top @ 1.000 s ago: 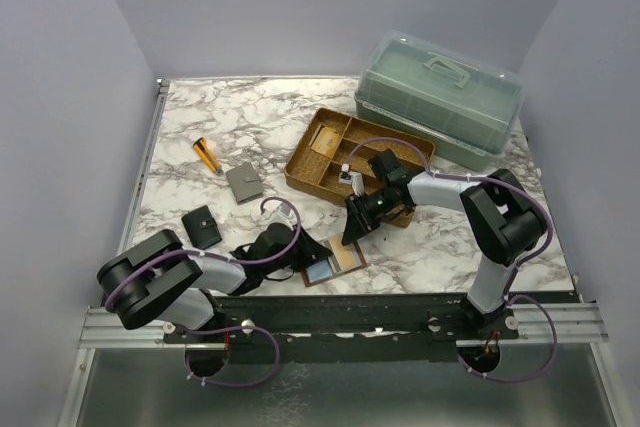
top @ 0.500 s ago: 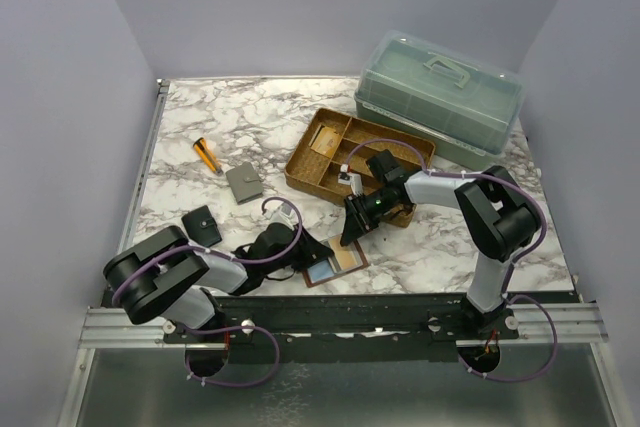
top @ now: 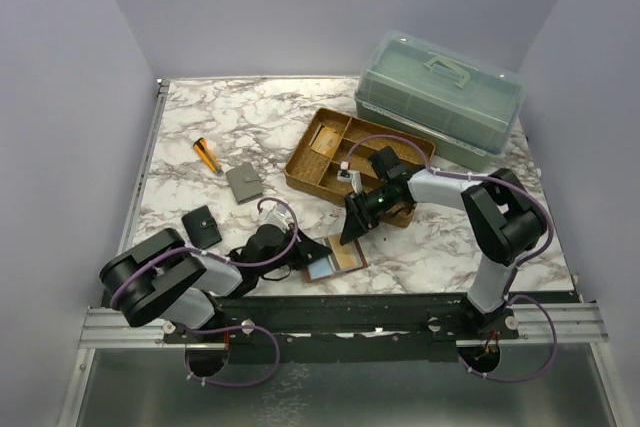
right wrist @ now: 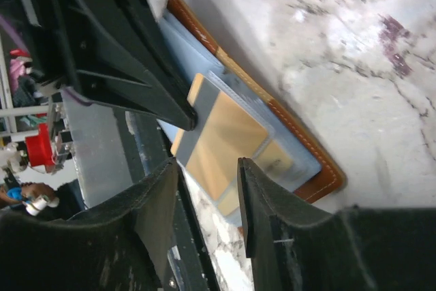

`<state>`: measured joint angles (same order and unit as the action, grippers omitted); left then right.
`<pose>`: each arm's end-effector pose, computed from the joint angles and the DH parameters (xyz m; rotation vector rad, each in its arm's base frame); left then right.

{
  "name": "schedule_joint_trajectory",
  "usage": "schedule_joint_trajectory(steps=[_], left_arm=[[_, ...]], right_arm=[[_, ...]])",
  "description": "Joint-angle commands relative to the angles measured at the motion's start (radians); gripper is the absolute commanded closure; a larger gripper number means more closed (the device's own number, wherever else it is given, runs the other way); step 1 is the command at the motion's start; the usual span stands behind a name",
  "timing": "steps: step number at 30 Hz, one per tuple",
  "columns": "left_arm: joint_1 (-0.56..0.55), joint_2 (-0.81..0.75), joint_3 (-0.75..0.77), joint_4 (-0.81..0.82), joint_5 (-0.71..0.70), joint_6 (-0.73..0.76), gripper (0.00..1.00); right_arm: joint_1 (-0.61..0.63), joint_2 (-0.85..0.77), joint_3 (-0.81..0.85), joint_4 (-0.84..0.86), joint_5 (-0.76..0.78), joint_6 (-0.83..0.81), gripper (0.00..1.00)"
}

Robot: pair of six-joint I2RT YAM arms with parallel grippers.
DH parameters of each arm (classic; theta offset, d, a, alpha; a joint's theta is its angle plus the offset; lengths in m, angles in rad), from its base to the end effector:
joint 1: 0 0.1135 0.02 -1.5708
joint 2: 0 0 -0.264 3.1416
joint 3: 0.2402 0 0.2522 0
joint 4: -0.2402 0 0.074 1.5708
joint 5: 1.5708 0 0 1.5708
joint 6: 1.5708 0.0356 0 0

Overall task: Take the credit cards out of the card holder
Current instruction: Pick up the card holder from the center of the board.

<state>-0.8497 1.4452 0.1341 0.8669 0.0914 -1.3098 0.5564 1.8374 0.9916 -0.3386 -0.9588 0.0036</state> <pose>0.1340 -0.1574 0.1070 -0.4676 2.2929 -1.3532 0.2670 0.2003 0.1371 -0.9900 2.4948 1.4784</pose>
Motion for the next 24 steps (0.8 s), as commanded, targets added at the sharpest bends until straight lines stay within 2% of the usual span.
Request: schedule_joint_trajectory(steps=[1,6,12,15,18,24], left_arm=[[0.005,-0.119,-0.031,0.017,0.043,0.187,1.00],[0.005,-0.233,-0.050,-0.014,0.074,0.357,1.00],[0.005,-0.370,-0.079,-0.015,0.098,0.497,1.00],[0.004,-0.423,-0.086,-0.016,0.132,0.548,1.00],[0.004,-0.434,-0.079,-0.016,0.172,0.573,1.00],[0.004,-0.382,-0.053,-0.005,0.202,0.581,1.00]], right_arm=[[-0.064,-0.131,-0.002,-0.015,-0.158,-0.103,0.49],[-0.104,-0.180,-0.026,0.001,-0.268,-0.123,0.42],[-0.104,-0.160,-0.021,0.010,-0.291,-0.111,0.42],[-0.104,-0.155,-0.022,0.015,-0.294,-0.111,0.38],[-0.104,-0.145,-0.020,0.013,-0.304,-0.116,0.35],[-0.105,-0.152,-0.018,0.009,-0.341,-0.122,0.36]])
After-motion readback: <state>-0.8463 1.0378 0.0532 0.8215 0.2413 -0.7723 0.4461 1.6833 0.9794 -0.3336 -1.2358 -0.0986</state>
